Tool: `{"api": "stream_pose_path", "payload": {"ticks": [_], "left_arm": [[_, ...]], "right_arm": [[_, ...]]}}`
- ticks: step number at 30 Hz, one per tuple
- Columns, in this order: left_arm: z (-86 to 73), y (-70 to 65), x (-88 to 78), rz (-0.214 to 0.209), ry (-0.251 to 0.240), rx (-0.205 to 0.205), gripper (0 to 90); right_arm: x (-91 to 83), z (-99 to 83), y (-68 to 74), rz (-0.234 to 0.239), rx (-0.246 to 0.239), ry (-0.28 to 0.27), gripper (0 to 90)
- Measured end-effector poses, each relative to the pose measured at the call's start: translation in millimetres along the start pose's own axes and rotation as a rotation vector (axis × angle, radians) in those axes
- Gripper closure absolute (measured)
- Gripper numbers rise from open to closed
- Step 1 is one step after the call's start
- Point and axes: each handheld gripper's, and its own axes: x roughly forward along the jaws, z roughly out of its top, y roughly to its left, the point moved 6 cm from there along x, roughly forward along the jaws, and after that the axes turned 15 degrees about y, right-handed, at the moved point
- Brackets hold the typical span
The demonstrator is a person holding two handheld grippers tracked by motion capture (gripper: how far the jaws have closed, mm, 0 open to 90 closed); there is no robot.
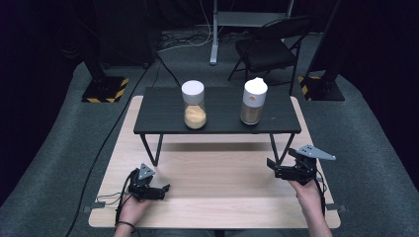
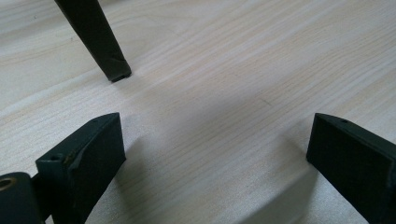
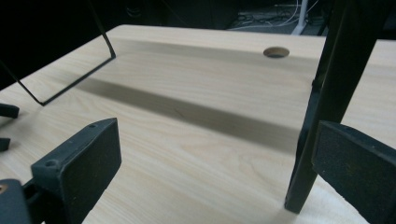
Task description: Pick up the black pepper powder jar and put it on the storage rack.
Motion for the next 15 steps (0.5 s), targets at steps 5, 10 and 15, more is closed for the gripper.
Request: {"api": "stream_pose_path", "payload": {"ticks": [5, 10, 15], "left_arm": [[0.0, -0.1, 0.0, 0.000, 0.000, 0.000, 3.7], [0.0, -0.1, 0.0, 0.000, 0.000, 0.000, 3.7], [0.2, 0.2, 0.1, -0.001, 0.000, 0.002, 3.6]], "right_arm": [[9.2, -12.5, -4.3, -0.002, 0.013, 0.023, 0.4], [18.7, -24.4, -7.4, -0.015, 0.022, 0.056, 0.4], [24.5, -33.4, -7.7, -0.038, 0.019, 0.082, 0.5]]}}
